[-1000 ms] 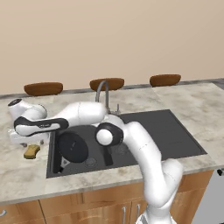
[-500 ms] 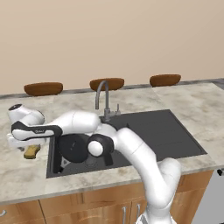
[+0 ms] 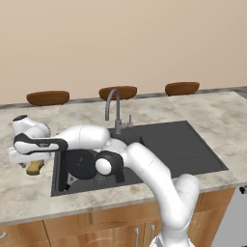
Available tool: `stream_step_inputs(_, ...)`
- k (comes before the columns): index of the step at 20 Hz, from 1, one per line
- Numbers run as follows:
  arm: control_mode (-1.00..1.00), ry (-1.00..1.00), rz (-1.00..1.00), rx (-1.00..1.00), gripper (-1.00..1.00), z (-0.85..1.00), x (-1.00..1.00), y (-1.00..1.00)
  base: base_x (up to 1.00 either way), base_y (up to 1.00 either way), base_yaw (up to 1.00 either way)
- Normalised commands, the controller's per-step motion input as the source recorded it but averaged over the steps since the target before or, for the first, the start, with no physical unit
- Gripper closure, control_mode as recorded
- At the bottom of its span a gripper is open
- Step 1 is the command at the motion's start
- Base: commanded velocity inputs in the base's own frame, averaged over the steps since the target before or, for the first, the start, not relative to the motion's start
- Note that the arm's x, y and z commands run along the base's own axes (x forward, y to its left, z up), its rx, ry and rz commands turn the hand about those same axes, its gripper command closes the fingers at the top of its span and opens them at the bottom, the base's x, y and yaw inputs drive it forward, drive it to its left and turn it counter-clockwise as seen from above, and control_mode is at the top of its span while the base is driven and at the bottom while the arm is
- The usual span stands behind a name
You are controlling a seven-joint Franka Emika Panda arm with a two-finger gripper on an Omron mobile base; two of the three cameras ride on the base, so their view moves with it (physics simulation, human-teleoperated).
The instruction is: Pick the pan and sponge and place them into the sink. Then turn on the water.
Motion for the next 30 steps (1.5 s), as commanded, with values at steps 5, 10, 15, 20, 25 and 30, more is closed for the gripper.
stream_step_inputs(5, -1.00, 0.00, 0.00, 0.03, -1.00, -0.27, -0.16, -0.39, 0.00, 0.00, 0.00)
stream_step_inputs(10, -1.00, 0.00, 0.00, 0.00, -1.00, -0.24, -0.27, -0.44, 0.00, 0.00, 0.00)
stream_step_inputs(15, -1.00, 0.00, 0.00, 0.00, -1.00, -0.38, -0.41, -0.43, 0.00, 0.00, 0.00)
stream_step_inputs(20, -1.00, -0.05, 0.00, 0.02, -1.00, -0.61, -0.34, -0.49, 0.00, 0.00, 0.00)
stream_step_inputs(25, -1.00, -0.09, 0.00, 0.04, 1.00, -0.70, -0.40, -0.59, 0.00, 0.00, 0.00)
stream_step_inputs(30, -1.00, -0.09, 0.00, 0.01, 1.00, -0.65, -0.29, -0.55, 0.00, 0.00, 0.00)
